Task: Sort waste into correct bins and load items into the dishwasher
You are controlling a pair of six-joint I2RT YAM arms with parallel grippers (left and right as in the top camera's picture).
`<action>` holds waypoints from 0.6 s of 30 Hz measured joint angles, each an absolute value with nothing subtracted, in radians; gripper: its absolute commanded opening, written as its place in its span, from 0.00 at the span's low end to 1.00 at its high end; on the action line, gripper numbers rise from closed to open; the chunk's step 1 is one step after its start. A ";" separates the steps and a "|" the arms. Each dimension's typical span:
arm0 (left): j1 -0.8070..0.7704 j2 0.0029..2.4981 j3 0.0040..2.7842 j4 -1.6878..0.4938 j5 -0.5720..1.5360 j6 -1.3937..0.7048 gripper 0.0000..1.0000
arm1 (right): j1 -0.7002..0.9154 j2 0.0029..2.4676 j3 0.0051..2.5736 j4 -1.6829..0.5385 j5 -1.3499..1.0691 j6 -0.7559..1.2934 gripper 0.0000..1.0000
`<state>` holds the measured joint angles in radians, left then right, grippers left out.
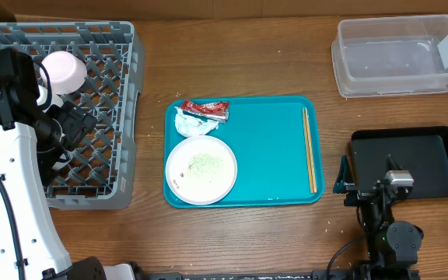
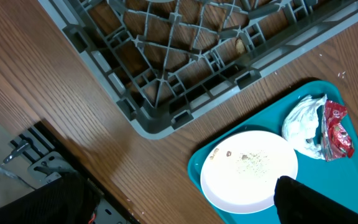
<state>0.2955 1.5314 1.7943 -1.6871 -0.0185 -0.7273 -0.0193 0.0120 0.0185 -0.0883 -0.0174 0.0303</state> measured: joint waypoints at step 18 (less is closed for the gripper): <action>0.295 1.531 1.794 -1.687 -0.012 -0.727 1.00 | -0.020 0.013 0.020 0.432 -0.815 1.054 1.00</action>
<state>0.2955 1.5314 1.7943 -1.6875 -0.0120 -0.7273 -0.0196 0.0128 0.0200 0.4324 -0.8146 1.0542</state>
